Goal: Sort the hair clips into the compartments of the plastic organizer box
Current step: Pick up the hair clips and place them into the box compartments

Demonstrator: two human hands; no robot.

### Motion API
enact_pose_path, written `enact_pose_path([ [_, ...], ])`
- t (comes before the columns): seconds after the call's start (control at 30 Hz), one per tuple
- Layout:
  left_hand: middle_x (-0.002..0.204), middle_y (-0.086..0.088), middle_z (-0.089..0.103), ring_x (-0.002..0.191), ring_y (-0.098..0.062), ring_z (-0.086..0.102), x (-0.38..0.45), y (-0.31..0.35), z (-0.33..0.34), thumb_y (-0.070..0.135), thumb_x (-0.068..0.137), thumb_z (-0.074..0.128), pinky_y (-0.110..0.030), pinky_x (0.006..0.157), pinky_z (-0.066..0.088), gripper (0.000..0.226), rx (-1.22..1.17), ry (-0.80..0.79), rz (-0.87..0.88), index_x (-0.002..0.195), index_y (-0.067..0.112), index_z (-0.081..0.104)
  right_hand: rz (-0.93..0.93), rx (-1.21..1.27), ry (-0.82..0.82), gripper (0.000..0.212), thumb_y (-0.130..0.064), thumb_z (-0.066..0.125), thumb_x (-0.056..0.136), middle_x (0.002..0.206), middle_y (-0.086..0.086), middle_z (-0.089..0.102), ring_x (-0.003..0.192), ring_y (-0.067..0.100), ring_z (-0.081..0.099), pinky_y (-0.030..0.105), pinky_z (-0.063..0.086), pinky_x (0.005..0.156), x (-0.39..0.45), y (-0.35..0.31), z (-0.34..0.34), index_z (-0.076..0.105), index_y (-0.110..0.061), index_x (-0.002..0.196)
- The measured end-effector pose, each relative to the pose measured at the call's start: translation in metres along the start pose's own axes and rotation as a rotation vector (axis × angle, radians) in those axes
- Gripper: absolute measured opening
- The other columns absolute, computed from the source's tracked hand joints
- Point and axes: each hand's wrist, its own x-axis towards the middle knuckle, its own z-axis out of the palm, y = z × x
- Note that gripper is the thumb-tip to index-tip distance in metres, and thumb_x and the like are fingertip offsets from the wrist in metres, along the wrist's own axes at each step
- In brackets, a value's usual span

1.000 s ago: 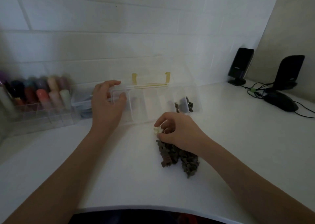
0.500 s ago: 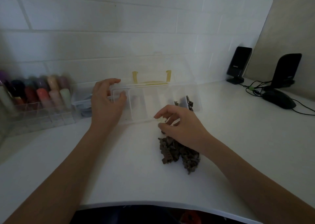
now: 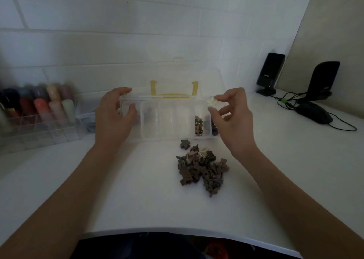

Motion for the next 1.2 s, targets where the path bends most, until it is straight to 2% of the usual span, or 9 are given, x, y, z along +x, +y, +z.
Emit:
enact_pose_path([
  [0.1, 0.111, 0.004, 0.059, 0.095, 0.004, 0.049, -0.001, 0.001, -0.001, 0.001, 0.077, 0.060, -0.003, 0.080, 0.036, 0.040, 0.015, 0.000, 0.008, 0.114, 0.016, 0.061, -0.194, -0.288, -0.116, 0.017, -0.018, 0.063, 0.087, 0.077, -0.010, 0.061, 0.063, 0.010, 0.054, 0.027, 0.045, 0.056, -0.007, 0.001, 0.002, 0.050, -0.019, 0.097],
  [0.33, 0.112, 0.006, 0.059, 0.100, -0.005, 0.054, -0.001, 0.003, -0.002, 0.002, 0.077, 0.059, -0.012, 0.085, 0.041, 0.040, 0.016, 0.011, 0.004, 0.114, 0.015, 0.061, -0.352, -0.483, -0.168, 0.011, -0.010, 0.063, 0.084, 0.121, -0.007, 0.059, 0.096, 0.013, 0.054, 0.026, 0.047, 0.058, -0.006, 0.010, 0.006, 0.063, -0.021, 0.089],
  [0.43, 0.111, 0.005, 0.060, 0.100, -0.006, 0.054, -0.001, 0.004, -0.002, 0.003, 0.077, 0.060, -0.016, 0.086, 0.041, 0.039, 0.020, 0.013, -0.003, 0.114, 0.015, 0.062, -0.335, -0.453, -0.173, 0.019, -0.003, 0.057, 0.081, 0.104, -0.003, 0.060, 0.082, 0.009, 0.051, 0.023, 0.042, 0.051, -0.005, 0.010, 0.005, 0.067, -0.019, 0.085],
  [0.53, 0.113, 0.002, 0.061, 0.099, -0.007, 0.055, -0.002, 0.004, -0.002, 0.003, 0.077, 0.060, -0.016, 0.085, 0.041, 0.040, 0.021, 0.008, -0.016, 0.115, 0.016, 0.061, -0.272, -0.522, -0.267, 0.025, -0.014, 0.044, 0.075, 0.076, -0.004, 0.061, 0.063, 0.014, 0.054, 0.024, 0.040, 0.049, -0.003, 0.005, -0.001, 0.068, -0.014, 0.068],
  [0.6, 0.113, 0.002, 0.062, 0.095, -0.008, 0.055, -0.002, 0.004, -0.002, 0.004, 0.077, 0.060, -0.016, 0.083, 0.042, 0.040, 0.022, 0.006, -0.020, 0.115, 0.017, 0.061, -0.238, -0.625, -0.367, 0.034, -0.019, 0.038, 0.072, 0.074, -0.005, 0.065, 0.064, 0.019, 0.059, 0.024, 0.041, 0.052, -0.003, 0.001, -0.004, 0.071, -0.017, 0.067],
  [0.73, 0.112, 0.001, 0.062, 0.097, -0.007, 0.055, -0.001, 0.004, -0.002, 0.004, 0.078, 0.060, -0.008, 0.082, 0.039, 0.038, 0.016, 0.002, -0.016, 0.114, 0.016, 0.062, -0.091, -0.740, -0.467, 0.034, -0.012, 0.046, 0.080, 0.089, -0.008, 0.070, 0.075, 0.018, 0.059, 0.023, 0.035, 0.057, 0.000, -0.005, -0.008, 0.073, -0.029, 0.093],
  [0.87, 0.114, -0.004, 0.063, 0.102, -0.009, 0.055, -0.001, 0.006, -0.001, 0.003, 0.078, 0.060, -0.015, 0.086, 0.041, 0.037, 0.033, 0.006, -0.010, 0.114, 0.012, 0.062, -0.058, -0.748, -0.426, 0.042, -0.011, 0.043, 0.083, 0.072, -0.007, 0.059, 0.062, 0.017, 0.051, 0.020, 0.028, 0.049, -0.001, -0.005, -0.008, 0.058, -0.031, 0.116],
  [0.97, 0.114, -0.002, 0.062, 0.101, -0.006, 0.054, -0.001, 0.007, -0.001, 0.003, 0.078, 0.061, -0.007, 0.083, 0.039, 0.037, 0.028, 0.007, -0.025, 0.114, 0.014, 0.062, -0.061, -0.760, -0.431, 0.044, -0.016, 0.039, 0.089, 0.062, -0.011, 0.044, 0.057, 0.015, 0.043, 0.022, 0.026, 0.048, -0.002, -0.006, -0.007, 0.050, -0.032, 0.129],
  [1.2, 0.113, 0.001, 0.062, 0.099, -0.002, 0.053, 0.000, 0.005, -0.001, 0.006, 0.077, 0.061, -0.003, 0.080, 0.037, 0.037, 0.021, 0.000, -0.026, 0.112, 0.016, 0.062, -0.078, -0.826, -0.464, 0.054, -0.012, 0.041, 0.083, 0.060, -0.009, 0.040, 0.054, 0.017, 0.042, 0.022, 0.024, 0.047, -0.002, -0.006, -0.007, 0.042, -0.033, 0.133],
])
